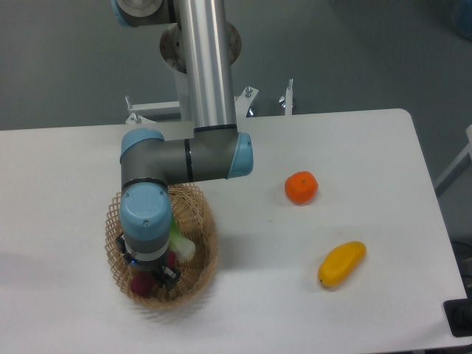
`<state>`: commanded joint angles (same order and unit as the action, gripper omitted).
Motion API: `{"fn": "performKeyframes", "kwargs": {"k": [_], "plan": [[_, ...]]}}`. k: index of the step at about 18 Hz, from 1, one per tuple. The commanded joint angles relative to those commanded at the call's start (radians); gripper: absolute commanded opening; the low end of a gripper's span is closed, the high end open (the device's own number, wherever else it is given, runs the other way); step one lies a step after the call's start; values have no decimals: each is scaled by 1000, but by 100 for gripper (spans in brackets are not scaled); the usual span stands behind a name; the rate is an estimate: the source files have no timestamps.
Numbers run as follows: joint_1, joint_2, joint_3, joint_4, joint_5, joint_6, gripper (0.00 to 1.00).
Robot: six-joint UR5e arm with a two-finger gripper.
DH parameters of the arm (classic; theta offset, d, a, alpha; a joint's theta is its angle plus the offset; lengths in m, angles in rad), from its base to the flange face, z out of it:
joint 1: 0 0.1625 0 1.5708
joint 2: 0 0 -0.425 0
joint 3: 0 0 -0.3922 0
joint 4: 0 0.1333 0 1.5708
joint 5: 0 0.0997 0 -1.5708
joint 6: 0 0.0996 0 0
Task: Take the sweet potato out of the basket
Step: 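Lower the gripper into the basket onto the purple sweet potato, then close the gripper around the purple sweet potato, then lift the sweet potato out of the basket toward the mango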
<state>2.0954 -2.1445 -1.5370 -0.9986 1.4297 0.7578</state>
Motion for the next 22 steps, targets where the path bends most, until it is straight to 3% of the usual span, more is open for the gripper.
{"fn": "performKeyframes", "kwargs": {"k": [8,13,22], "plan": [[2,32,2,0,-8,0,11],[17,67,2,0,-37,5,11],[178,121,8,-14,-32,94,11]]}}
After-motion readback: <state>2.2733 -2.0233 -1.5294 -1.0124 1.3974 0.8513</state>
